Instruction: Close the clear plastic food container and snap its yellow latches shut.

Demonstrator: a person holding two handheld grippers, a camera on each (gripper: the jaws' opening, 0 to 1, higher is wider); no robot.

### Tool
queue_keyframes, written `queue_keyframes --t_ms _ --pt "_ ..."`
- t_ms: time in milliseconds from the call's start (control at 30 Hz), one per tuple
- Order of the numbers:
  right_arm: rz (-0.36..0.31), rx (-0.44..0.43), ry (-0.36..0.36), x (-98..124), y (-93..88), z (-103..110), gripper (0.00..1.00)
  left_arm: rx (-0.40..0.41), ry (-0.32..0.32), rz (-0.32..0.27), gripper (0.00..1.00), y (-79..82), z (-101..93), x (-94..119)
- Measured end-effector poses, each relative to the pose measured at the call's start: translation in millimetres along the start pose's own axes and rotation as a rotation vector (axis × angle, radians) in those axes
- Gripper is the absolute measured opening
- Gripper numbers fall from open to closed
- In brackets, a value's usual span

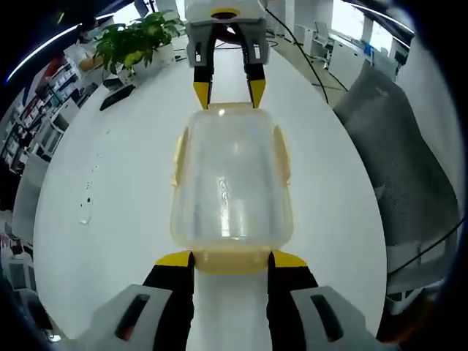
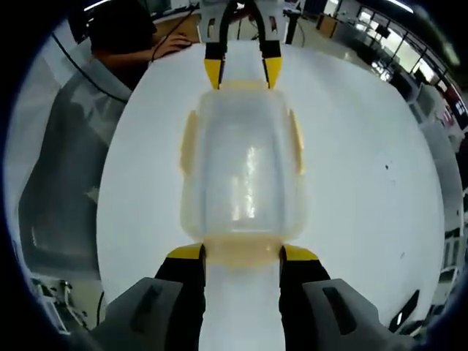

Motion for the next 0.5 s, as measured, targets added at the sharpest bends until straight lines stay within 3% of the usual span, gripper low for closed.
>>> queue_keyframes --t_ms 500 --pt "0.002 0.02 0.008 1.1 0.1 -5.8 0.36 0.017 0.0 -0.001 0.32 -0.8 0.7 -2.6"
Point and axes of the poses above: the point that each gripper's makers call its tool centre point, and the gripper's own axes: x roughly backward along the fingers, z roughly to its left, y roughly out of its top, the point moved 3 cm from there along x, roughly backward along the fingers, and after that the axes turned 10 degrees about -y, right-handed, at the moved point
